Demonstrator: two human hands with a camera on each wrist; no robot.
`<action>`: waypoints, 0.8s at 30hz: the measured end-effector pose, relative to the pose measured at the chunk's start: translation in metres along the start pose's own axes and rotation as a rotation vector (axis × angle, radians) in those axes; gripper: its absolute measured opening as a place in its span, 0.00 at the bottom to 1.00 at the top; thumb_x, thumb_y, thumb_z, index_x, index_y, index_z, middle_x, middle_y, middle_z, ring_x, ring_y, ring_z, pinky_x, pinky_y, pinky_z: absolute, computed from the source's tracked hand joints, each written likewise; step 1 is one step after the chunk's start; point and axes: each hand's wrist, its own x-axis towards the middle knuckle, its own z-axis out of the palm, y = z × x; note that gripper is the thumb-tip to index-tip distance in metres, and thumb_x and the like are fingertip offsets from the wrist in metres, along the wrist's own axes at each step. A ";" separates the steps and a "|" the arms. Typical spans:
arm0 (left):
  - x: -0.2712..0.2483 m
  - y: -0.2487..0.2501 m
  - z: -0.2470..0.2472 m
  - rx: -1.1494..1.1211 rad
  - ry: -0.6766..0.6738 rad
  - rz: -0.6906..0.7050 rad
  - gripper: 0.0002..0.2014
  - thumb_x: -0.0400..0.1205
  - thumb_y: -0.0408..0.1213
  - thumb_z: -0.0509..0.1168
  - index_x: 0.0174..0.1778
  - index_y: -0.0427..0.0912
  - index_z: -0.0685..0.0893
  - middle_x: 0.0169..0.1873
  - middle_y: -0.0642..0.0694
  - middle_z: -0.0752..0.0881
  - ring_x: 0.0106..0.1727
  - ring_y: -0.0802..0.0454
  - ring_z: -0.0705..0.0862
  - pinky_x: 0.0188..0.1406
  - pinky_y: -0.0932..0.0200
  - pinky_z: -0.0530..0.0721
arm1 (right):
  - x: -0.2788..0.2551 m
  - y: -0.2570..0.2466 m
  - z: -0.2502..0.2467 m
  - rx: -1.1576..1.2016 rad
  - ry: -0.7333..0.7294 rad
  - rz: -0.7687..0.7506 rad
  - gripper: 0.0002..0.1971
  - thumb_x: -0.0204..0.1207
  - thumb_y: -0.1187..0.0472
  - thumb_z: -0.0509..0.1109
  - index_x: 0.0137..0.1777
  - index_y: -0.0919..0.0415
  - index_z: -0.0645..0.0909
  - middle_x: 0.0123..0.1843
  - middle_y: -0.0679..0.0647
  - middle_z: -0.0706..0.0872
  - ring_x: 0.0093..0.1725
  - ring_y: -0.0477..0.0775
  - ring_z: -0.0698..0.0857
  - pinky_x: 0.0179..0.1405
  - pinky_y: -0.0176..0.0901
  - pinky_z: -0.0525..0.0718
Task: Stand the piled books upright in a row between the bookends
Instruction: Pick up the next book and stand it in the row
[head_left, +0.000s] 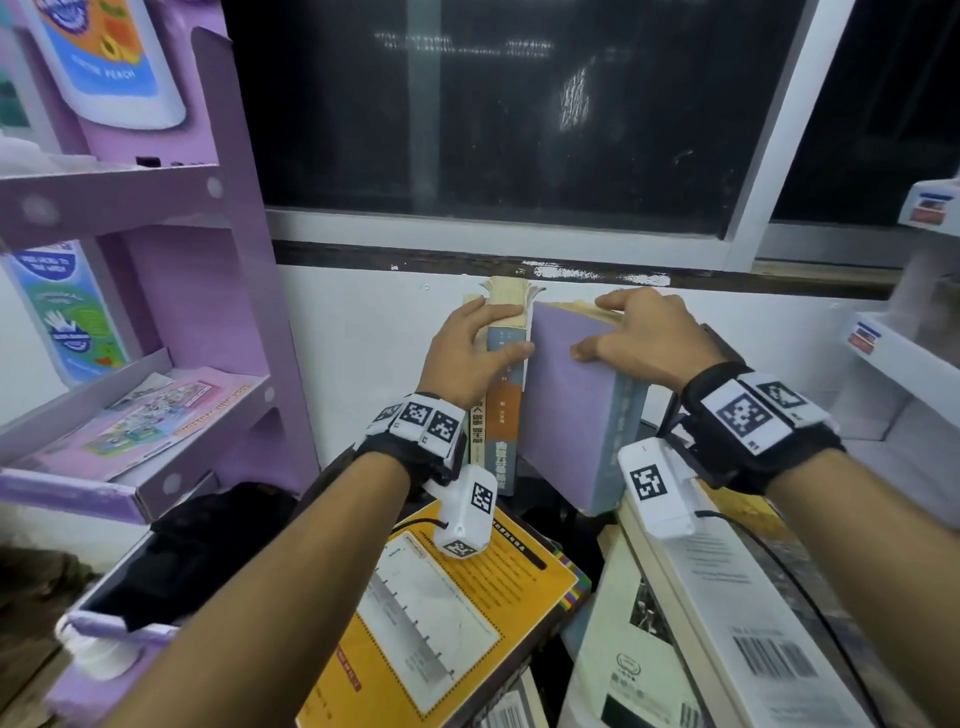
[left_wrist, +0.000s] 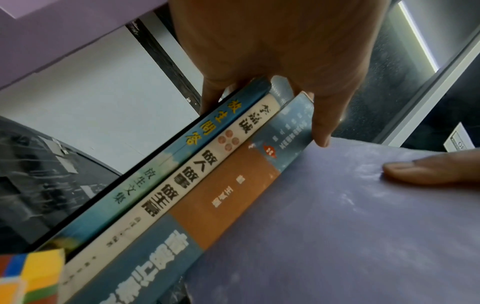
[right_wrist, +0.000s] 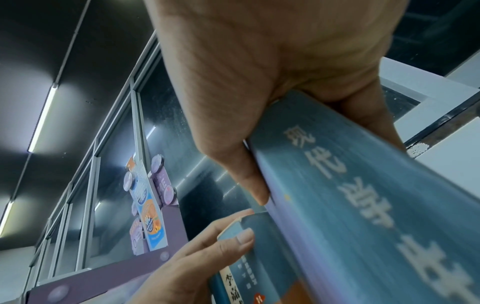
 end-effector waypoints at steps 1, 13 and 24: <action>0.000 0.000 0.000 -0.006 0.007 0.015 0.21 0.74 0.44 0.75 0.64 0.55 0.84 0.74 0.47 0.75 0.77 0.54 0.69 0.78 0.53 0.65 | 0.002 -0.001 0.004 0.002 0.003 0.001 0.36 0.69 0.49 0.77 0.77 0.54 0.73 0.76 0.56 0.76 0.76 0.59 0.71 0.67 0.46 0.73; 0.001 -0.011 -0.002 -0.023 -0.021 0.044 0.23 0.74 0.44 0.75 0.65 0.63 0.81 0.80 0.50 0.68 0.80 0.56 0.66 0.79 0.53 0.66 | 0.016 -0.010 0.058 0.061 0.075 0.078 0.26 0.71 0.56 0.70 0.70 0.62 0.76 0.66 0.64 0.81 0.65 0.68 0.79 0.60 0.50 0.79; 0.002 -0.017 0.001 -0.022 -0.009 0.075 0.23 0.72 0.49 0.73 0.64 0.65 0.80 0.79 0.52 0.71 0.80 0.57 0.66 0.78 0.46 0.68 | 0.016 -0.003 0.085 0.087 -0.004 0.060 0.25 0.69 0.47 0.71 0.64 0.56 0.77 0.57 0.61 0.85 0.57 0.67 0.83 0.51 0.48 0.83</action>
